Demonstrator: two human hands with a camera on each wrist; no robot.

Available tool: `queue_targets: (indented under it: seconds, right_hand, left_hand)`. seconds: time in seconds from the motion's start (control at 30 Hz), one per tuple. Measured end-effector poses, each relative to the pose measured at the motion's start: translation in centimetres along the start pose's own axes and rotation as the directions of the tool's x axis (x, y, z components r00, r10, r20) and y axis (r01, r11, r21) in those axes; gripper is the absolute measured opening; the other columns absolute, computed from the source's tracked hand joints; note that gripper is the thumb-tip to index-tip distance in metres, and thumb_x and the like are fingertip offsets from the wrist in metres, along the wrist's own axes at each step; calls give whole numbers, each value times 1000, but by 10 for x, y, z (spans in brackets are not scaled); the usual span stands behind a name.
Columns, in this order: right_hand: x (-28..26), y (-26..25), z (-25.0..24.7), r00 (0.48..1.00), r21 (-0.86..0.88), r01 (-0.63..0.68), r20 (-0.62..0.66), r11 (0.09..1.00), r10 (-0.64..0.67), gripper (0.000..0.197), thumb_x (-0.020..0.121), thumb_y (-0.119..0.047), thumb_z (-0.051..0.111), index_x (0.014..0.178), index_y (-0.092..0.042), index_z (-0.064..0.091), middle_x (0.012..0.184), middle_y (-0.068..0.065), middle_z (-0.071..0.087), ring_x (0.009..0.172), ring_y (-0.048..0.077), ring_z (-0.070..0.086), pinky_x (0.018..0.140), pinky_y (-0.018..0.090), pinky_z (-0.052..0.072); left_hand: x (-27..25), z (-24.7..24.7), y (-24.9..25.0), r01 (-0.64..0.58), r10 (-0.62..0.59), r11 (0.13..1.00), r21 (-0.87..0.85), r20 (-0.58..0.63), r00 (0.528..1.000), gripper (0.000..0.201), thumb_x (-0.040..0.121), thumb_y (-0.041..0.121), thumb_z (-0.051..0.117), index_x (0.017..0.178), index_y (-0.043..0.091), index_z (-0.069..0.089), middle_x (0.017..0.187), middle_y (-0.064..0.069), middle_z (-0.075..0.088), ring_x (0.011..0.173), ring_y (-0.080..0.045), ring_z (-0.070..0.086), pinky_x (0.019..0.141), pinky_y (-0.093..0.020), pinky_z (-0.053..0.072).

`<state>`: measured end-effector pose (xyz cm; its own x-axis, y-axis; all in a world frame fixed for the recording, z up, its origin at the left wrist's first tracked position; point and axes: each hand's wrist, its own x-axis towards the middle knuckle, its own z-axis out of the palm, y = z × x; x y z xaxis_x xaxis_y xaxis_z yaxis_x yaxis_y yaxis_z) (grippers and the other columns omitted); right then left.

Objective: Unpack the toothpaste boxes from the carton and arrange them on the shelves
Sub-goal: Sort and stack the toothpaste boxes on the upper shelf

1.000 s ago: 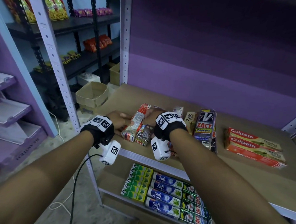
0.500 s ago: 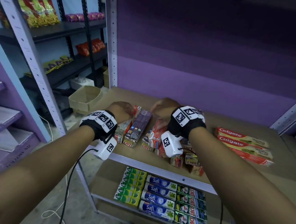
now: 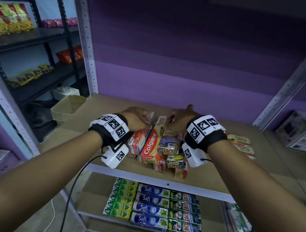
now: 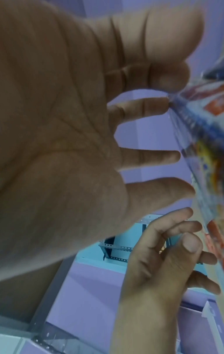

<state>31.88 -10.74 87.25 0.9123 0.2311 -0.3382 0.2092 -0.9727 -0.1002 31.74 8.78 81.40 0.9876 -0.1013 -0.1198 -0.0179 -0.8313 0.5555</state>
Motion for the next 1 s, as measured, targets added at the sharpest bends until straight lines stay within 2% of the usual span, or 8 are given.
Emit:
queue_targets:
  seconds: [0.1,0.2,0.37,0.5,0.67,0.8,0.9,1.0]
  right_hand:
    - [-4,2,5,999,-24,40,19,999,-40,51,102,-36,43,151,-25,32,153,5,32,140,31,26,113,38,22]
    - [-3,-3,8,999,-40,41,7,998,-40,42,103,-32,35,143,-23,43,150,3,42,133,28,34,111,43,21]
    - [1,2,13,998,100,-22,-56,995,28,53,82,-56,65,123,-24,52,101,2,47,94,22,50,82,33,50]
    - [2,-2,9,997,146,-47,-47,988,54,57,73,-45,72,120,-23,51,112,6,61,99,26,62,86,41,57]
    - [0,-17,1,996,177,18,-94,984,-1,47,84,-46,64,119,-16,56,112,8,65,103,28,62,94,40,53]
    - [0,-41,-6,989,232,112,-120,966,-86,38,84,-35,67,113,-10,68,107,12,70,100,32,65,86,41,56]
    - [11,-64,-4,980,240,174,-136,955,-144,35,84,-31,66,112,-11,70,104,8,71,101,30,67,66,26,52]
    - [27,-91,3,978,265,204,-104,942,-183,31,77,-38,69,104,-22,70,104,-1,68,102,24,65,71,25,51]
  left_hand:
    - [2,1,6,12,-14,999,34,43,999,34,78,37,79,107,27,66,105,8,64,93,-12,62,73,-24,53]
    - [3,0,6,28,-28,1000,-3,71,997,38,77,27,82,111,24,65,108,6,64,94,-14,63,67,-28,58]
    - [-2,-5,0,45,-38,995,-92,79,996,29,84,31,75,110,26,66,110,7,63,102,-16,62,76,-33,60]
    - [-7,-12,-15,18,-17,999,-34,39,999,28,82,37,76,108,29,67,111,10,64,102,-10,60,91,-31,51]
    - [-14,-29,-39,76,-76,997,-23,-3,997,26,82,33,76,105,22,70,103,-2,68,95,-12,60,95,-31,49]
    - [-22,-41,-63,131,-129,991,24,-64,990,19,85,22,72,104,18,71,106,2,68,97,-15,62,85,-22,50]
    - [-28,-46,-88,188,-188,982,-6,-77,979,19,85,11,72,104,11,71,103,1,67,95,-14,60,64,-9,45]
    - [-37,-48,-112,252,-247,963,93,-57,967,27,84,18,73,110,22,67,109,4,64,96,-14,58,73,-18,45]
